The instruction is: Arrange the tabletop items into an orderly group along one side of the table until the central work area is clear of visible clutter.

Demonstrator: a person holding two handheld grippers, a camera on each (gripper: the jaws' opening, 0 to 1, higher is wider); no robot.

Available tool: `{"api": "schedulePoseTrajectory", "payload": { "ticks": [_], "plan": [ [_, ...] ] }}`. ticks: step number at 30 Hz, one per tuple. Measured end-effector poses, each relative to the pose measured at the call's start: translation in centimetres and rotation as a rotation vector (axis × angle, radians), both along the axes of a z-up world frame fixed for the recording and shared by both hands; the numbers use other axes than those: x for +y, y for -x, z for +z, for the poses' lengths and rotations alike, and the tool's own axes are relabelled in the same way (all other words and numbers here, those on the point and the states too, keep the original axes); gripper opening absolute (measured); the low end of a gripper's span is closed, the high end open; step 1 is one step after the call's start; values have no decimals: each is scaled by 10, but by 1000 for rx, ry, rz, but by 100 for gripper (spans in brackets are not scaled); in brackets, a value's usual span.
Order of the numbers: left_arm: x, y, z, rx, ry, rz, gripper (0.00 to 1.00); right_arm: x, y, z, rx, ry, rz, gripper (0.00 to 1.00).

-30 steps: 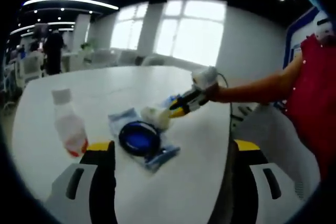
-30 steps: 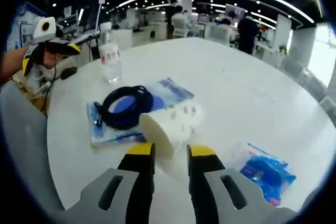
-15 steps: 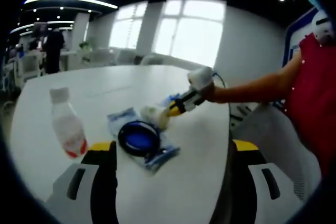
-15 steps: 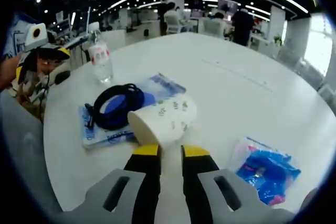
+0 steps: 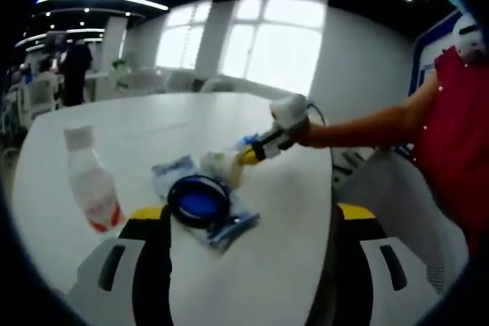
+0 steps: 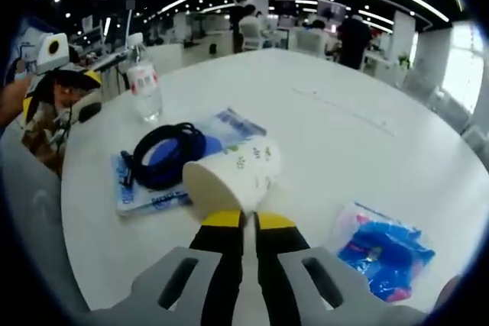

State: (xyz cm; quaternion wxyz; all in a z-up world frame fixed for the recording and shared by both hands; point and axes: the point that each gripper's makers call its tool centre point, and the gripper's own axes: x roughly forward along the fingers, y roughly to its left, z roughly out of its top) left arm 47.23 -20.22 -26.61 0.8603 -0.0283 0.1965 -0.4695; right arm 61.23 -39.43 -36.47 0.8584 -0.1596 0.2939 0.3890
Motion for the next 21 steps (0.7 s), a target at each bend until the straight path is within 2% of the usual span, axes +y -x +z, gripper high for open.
{"api": "schedulePoseTrajectory", "payload": {
  "ticks": [12,21],
  "plan": [
    [-3,0,1,-10,-6,-11,84,-9,-4,10,33,-24,-43,2],
    [-10,3,6,-32,-19,-31,83,-5,2,26,46,0,-9,1]
  ]
}}
